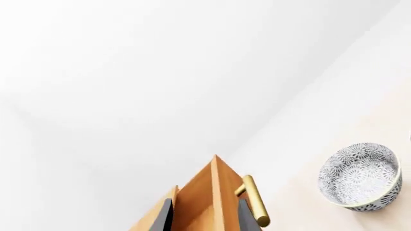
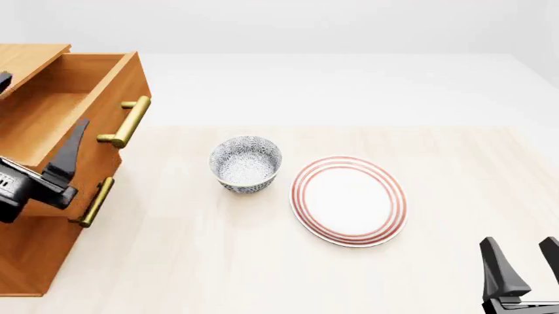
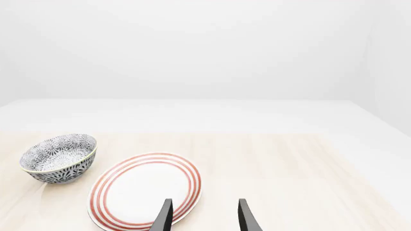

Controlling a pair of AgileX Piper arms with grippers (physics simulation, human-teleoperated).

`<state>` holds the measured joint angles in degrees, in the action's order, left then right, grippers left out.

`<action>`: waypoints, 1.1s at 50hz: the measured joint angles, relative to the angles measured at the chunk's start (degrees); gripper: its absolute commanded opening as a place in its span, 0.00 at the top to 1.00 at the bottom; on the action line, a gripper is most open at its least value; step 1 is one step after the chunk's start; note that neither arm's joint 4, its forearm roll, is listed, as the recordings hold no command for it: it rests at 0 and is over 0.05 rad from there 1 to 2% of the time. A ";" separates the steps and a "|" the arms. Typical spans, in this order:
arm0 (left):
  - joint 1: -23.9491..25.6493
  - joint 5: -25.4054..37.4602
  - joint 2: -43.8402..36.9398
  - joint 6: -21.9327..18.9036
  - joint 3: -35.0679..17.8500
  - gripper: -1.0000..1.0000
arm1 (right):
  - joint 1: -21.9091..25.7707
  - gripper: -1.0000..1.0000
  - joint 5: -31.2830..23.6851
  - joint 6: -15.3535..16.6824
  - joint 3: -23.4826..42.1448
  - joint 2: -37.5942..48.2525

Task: Open the top drawer of the cabinet.

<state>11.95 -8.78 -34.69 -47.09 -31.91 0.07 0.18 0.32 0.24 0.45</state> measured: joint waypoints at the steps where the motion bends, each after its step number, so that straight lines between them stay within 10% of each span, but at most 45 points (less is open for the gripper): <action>1: -0.21 0.88 0.11 0.69 -0.60 0.00 | 0.00 0.00 0.00 0.00 0.00 0.00; 55: -5.94 41.23 -13.44 32.73 -33.39 0.00 | 0.00 0.00 0.00 0.00 0.00 0.00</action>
<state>6.01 32.45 -48.14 -14.36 -65.31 0.07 0.18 0.32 0.24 0.45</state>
